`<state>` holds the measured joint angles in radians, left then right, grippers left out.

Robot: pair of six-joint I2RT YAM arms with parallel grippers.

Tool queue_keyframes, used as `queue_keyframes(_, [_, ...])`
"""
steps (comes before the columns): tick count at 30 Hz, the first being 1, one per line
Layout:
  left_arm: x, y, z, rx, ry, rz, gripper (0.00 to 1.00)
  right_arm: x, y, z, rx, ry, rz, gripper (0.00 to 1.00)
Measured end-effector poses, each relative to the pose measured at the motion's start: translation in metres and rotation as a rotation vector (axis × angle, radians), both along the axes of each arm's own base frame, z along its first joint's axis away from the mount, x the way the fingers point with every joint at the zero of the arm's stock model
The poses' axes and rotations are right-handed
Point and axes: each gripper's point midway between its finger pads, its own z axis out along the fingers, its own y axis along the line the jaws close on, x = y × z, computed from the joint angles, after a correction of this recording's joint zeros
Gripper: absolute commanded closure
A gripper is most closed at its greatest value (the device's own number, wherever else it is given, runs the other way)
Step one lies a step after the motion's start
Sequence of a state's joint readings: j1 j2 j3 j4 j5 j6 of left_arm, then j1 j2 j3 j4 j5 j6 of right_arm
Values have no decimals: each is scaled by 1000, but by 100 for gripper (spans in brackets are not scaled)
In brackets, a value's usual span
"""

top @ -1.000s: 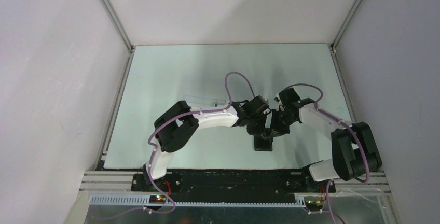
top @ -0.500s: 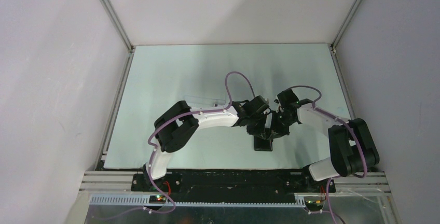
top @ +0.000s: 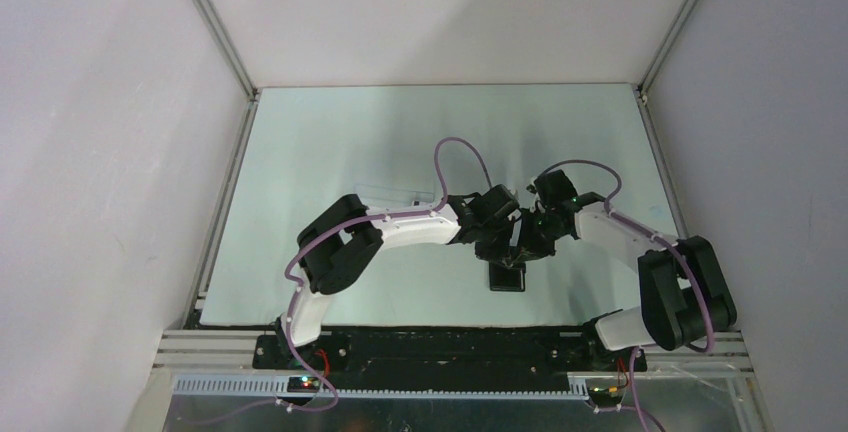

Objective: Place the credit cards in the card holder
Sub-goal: Close the card holder at the center of the board.

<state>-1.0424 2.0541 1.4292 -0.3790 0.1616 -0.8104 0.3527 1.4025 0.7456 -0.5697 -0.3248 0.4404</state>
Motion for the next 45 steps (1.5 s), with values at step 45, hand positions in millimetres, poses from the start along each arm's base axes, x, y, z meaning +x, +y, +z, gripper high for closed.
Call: queue_keyframes(45, [-1,4,1,19,18,10,100,19,-8,32,38,-104,-87,99])
